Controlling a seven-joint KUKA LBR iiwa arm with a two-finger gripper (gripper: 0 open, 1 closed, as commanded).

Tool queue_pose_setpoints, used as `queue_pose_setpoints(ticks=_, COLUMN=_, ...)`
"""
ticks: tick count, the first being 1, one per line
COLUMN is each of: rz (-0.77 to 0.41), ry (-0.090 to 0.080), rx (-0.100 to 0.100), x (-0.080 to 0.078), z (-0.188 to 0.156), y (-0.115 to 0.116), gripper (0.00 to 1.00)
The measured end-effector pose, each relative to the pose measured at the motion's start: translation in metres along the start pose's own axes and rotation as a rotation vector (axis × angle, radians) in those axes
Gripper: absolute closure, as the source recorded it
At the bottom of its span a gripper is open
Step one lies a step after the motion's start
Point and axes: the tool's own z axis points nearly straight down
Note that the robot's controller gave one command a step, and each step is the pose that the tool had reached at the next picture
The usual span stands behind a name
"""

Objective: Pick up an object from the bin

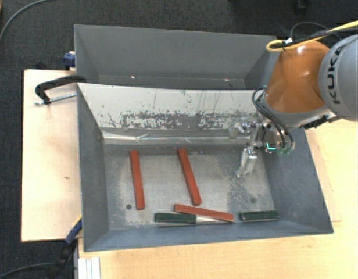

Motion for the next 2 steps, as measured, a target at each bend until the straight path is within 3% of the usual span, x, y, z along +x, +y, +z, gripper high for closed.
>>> queue_pose_setpoints(ticks=1, rz=-0.104, ry=-0.015, rx=-0.003, x=0.011, z=-0.051, y=0.118, gripper=0.00)
queue_pose_setpoints(ticks=2, rz=-0.449, ry=-0.006, rx=0.001, x=0.003, z=0.066, y=0.124, gripper=0.00)
